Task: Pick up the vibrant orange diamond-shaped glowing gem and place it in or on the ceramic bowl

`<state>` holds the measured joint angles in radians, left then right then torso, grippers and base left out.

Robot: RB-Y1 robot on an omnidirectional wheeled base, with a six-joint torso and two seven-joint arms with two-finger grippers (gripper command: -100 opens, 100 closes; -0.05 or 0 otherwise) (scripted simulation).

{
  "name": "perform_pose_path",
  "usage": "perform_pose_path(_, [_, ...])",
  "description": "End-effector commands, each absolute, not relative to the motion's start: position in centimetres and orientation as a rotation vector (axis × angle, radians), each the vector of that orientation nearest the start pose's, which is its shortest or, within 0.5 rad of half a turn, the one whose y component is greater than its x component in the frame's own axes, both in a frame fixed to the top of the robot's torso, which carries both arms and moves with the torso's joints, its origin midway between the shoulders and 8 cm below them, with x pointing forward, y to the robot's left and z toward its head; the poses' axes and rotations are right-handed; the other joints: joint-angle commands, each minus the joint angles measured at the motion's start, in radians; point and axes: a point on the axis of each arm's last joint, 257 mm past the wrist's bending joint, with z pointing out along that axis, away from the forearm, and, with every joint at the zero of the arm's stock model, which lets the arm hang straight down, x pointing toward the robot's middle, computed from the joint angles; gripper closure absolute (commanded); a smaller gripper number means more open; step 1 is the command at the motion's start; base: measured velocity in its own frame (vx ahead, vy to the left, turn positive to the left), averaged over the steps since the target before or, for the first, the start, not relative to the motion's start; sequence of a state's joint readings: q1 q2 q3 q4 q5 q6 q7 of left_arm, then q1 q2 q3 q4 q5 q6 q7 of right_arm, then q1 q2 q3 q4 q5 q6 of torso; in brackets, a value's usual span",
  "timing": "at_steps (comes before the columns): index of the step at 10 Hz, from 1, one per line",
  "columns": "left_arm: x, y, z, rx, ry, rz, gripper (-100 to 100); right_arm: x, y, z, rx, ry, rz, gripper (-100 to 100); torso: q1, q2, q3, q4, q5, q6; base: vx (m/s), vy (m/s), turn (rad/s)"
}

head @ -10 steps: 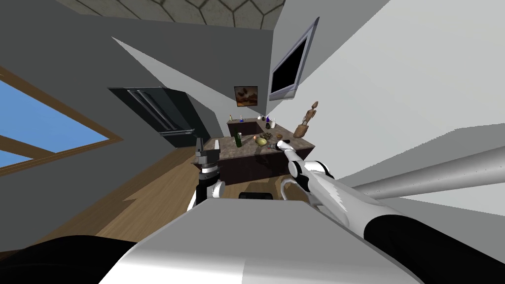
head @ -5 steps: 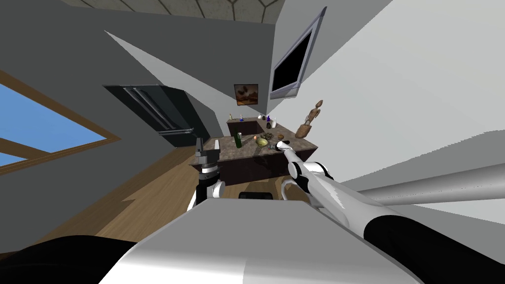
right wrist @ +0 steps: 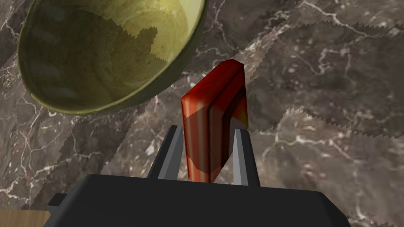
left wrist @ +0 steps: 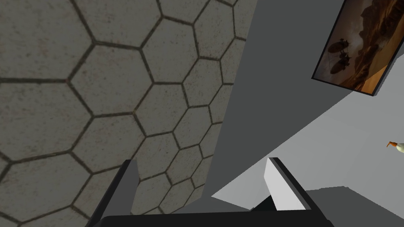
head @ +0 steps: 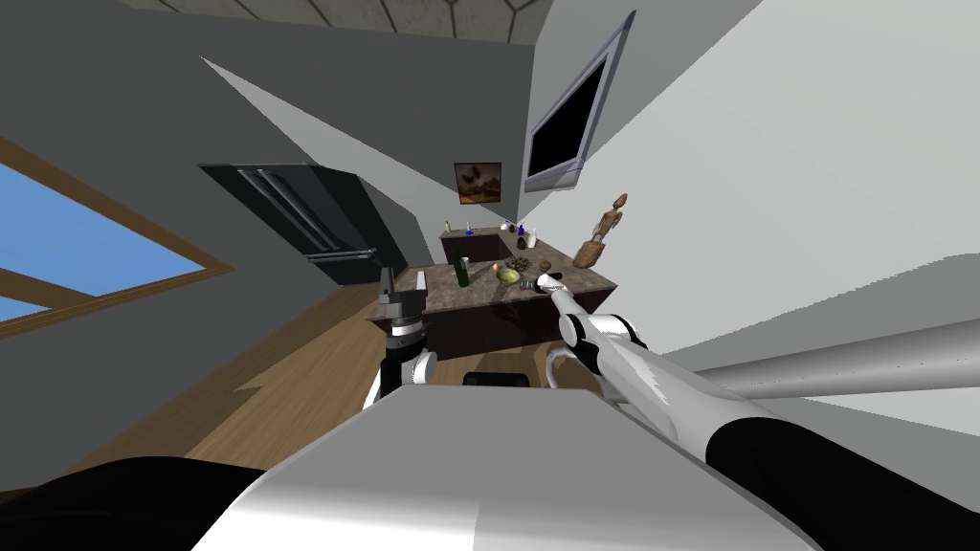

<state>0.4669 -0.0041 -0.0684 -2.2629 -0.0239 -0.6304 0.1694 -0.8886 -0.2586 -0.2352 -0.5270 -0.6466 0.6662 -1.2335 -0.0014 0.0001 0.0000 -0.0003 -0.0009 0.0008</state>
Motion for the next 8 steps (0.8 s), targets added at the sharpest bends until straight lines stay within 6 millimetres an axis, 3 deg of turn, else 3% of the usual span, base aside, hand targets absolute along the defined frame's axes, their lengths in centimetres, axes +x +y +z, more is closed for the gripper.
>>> perform_pose_path(1, [32.8,24.8,5.0,-0.593,0.485,-1.56,0,66.7,-21.8,-30.0,-2.605,0.069,-1.144,100,0.0,0.0,0.0,0.0,0.0,0.0,0.0,0.0,0.0])
perform_pose_path(2, [32.8,24.8,5.0,-0.593,0.485,-1.56,0,66.7,-21.8,-30.0,-2.606,0.069,-1.144,0,0.0,0.0,0.0,0.0,0.0,0.0,0.0,0.0,0.0])
perform_pose_path(3, [32.8,24.8,5.0,-0.593,0.485,-1.56,0,66.3,-22.4,-30.6,-2.611,0.088,-1.123,100,0.0,0.0,0.0,0.0,0.0,0.0,-0.085,0.004,0.004])
perform_pose_path(6, [32.8,24.7,5.0,-0.593,0.485,-1.56,0,66.9,-25.0,-29.1,-2.617,0.138,-1.124,100,0.0,0.01,0.002,-0.005,-0.002,0.004,-0.142,0.053,-0.021])
perform_pose_path(8, [32.8,24.7,5.0,-0.593,0.485,-1.56,0,67.4,-26.3,-27.8,-2.623,0.162,-1.124,100,0.003,0.008,0.002,-0.005,-0.001,0.003,-0.086,0.128,-0.024])
